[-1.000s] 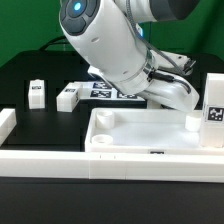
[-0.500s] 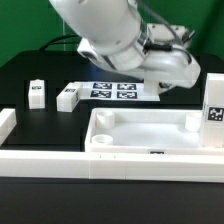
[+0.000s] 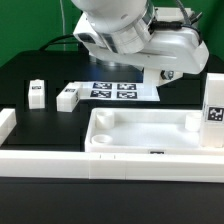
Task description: Assemble desk
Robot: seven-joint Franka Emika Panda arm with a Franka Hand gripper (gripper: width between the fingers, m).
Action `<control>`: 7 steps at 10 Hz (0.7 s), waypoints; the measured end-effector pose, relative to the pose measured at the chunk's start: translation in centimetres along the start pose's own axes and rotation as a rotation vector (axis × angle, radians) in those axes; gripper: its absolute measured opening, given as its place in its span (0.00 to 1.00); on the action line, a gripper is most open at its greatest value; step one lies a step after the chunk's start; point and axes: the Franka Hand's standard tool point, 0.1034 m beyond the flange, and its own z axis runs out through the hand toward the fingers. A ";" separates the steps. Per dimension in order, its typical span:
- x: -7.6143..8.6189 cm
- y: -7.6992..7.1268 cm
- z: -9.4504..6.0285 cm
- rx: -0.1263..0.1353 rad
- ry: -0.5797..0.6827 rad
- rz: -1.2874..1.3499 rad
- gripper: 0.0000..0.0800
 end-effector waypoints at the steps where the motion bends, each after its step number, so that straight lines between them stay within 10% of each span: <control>1: 0.1 -0.6 -0.5 0.011 0.088 -0.015 0.36; 4: -0.4 -2.5 -4.8 0.020 0.285 -0.089 0.36; 7: -0.2 -3.3 -4.3 0.057 0.482 -0.104 0.36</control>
Offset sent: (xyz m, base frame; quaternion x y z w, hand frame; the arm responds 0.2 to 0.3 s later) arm 0.0287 -0.0166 0.0373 -0.0102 0.2106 -0.0440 0.9765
